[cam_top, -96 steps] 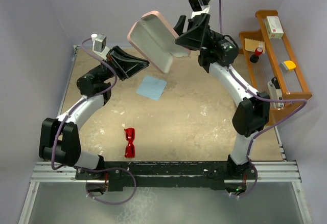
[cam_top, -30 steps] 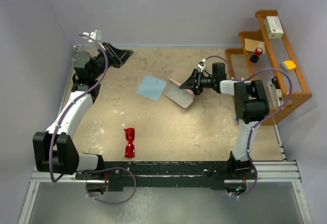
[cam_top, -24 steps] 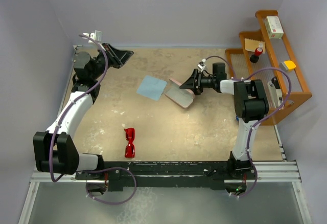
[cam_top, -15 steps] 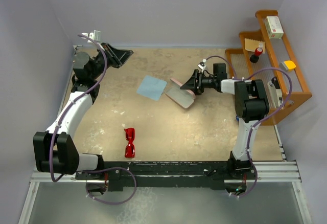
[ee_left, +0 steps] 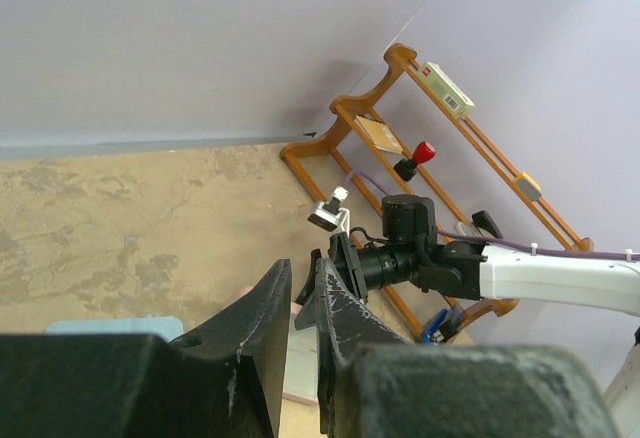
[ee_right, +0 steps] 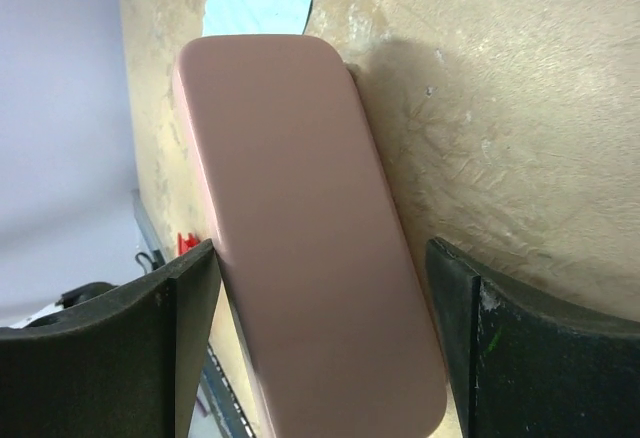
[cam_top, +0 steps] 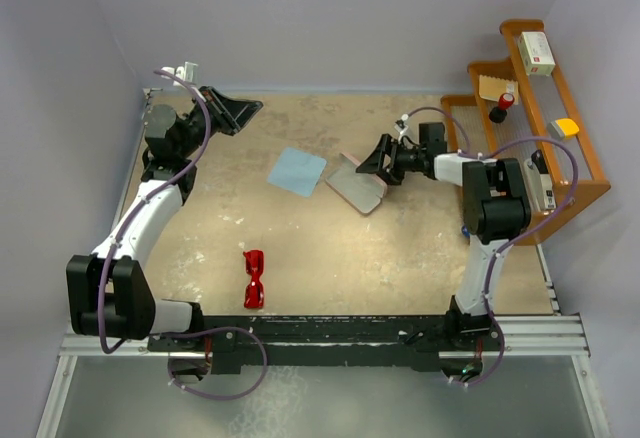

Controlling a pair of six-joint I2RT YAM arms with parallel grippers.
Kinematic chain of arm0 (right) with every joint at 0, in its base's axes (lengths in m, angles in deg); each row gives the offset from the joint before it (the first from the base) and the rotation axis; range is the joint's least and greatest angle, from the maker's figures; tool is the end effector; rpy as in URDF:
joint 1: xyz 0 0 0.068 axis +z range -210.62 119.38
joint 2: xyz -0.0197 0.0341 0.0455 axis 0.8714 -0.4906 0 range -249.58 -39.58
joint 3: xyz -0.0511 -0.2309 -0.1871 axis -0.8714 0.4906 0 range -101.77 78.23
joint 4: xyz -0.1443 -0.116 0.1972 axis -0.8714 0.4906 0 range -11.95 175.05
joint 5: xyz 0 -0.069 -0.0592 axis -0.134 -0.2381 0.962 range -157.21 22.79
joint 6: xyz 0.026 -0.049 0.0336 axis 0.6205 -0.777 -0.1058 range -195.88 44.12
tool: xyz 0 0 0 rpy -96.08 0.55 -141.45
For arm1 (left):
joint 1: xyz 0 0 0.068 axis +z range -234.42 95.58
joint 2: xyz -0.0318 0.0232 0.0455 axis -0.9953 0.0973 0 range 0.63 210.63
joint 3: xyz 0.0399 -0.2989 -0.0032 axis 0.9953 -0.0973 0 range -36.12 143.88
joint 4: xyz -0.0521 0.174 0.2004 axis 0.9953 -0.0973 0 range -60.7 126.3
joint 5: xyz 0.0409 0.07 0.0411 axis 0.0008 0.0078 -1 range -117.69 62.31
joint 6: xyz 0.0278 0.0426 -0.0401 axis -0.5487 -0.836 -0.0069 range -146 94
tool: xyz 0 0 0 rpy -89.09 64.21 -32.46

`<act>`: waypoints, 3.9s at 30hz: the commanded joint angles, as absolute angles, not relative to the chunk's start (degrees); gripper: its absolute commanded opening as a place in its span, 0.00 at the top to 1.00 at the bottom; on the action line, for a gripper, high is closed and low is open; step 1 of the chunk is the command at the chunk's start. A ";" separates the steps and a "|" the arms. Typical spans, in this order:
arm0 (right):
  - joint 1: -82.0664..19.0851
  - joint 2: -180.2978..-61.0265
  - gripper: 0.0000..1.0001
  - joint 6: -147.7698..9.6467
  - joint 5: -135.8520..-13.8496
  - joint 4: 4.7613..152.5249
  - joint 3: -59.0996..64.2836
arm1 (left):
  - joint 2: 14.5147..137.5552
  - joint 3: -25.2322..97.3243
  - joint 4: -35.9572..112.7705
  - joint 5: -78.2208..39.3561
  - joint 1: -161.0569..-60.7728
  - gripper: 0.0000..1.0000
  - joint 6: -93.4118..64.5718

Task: Organize the sunglasses
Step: Place the sunglasses case at the center of the board, then adjust the sunglasses case at the center of the board, then move the glasses cleaning cloth to the center of the board.

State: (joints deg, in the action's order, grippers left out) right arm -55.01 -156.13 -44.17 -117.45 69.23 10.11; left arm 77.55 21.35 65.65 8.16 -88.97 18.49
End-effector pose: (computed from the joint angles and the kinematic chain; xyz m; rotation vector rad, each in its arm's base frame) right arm 0.4411 0.0826 0.1577 0.0244 2.2935 1.3321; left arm 0.3235 -0.0555 0.3911 0.0290 1.5328 -1.1275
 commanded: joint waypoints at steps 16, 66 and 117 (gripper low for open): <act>-54.02 -135.81 0.31 -50.98 -89.26 77.18 11.79 | 79.20 21.31 72.69 9.18 -88.54 0.87 22.71; -29.48 -140.41 1.00 -53.77 -66.69 89.18 17.05 | 78.16 20.69 69.97 7.82 -88.55 0.87 22.53; -28.39 -131.77 0.95 -53.26 -70.63 85.41 14.50 | 87.46 26.18 31.39 -8.03 -91.21 0.64 1.70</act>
State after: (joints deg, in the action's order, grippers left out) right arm -31.34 -132.40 -52.92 -68.66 86.98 17.82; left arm 86.52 23.34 36.14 -4.12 -89.76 6.10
